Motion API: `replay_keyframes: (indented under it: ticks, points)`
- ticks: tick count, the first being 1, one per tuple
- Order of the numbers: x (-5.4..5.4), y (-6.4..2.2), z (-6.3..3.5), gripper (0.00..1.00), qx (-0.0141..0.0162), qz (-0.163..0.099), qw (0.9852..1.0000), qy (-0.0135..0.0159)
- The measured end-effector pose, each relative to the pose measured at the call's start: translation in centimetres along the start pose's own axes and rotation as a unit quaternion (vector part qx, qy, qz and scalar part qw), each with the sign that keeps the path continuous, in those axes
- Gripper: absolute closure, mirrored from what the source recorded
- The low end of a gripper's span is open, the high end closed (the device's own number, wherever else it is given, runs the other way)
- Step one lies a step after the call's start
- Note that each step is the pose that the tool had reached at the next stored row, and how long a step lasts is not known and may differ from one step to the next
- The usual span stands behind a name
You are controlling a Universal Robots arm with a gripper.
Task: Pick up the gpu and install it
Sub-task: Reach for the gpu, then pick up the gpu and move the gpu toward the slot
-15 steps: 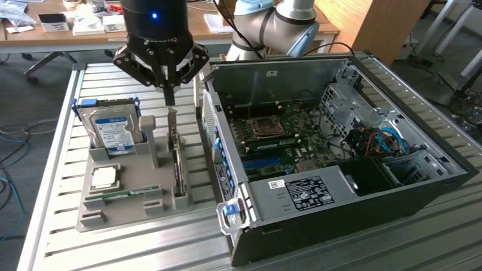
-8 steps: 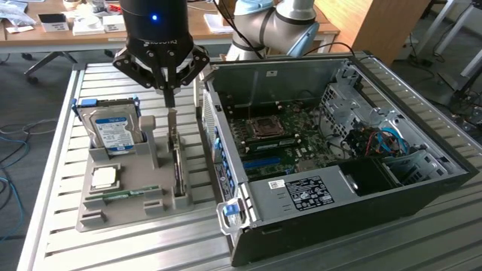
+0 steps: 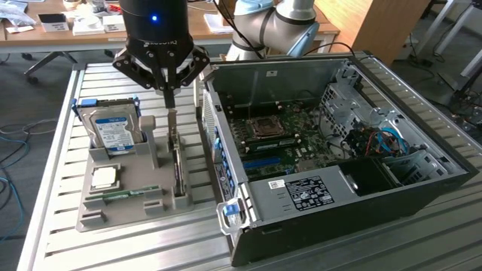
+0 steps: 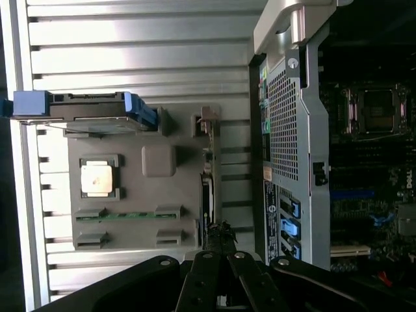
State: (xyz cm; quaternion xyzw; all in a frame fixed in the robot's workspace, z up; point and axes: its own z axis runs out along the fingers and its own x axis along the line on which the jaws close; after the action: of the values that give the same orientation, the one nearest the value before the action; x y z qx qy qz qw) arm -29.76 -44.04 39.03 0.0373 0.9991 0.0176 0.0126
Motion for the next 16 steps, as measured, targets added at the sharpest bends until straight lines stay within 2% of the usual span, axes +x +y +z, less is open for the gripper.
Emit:
replay_keyframes:
  ticks: [16]
  points:
    - [0.0,-0.05,0.0,0.89,0.0001,0.0,1.0,0.0]
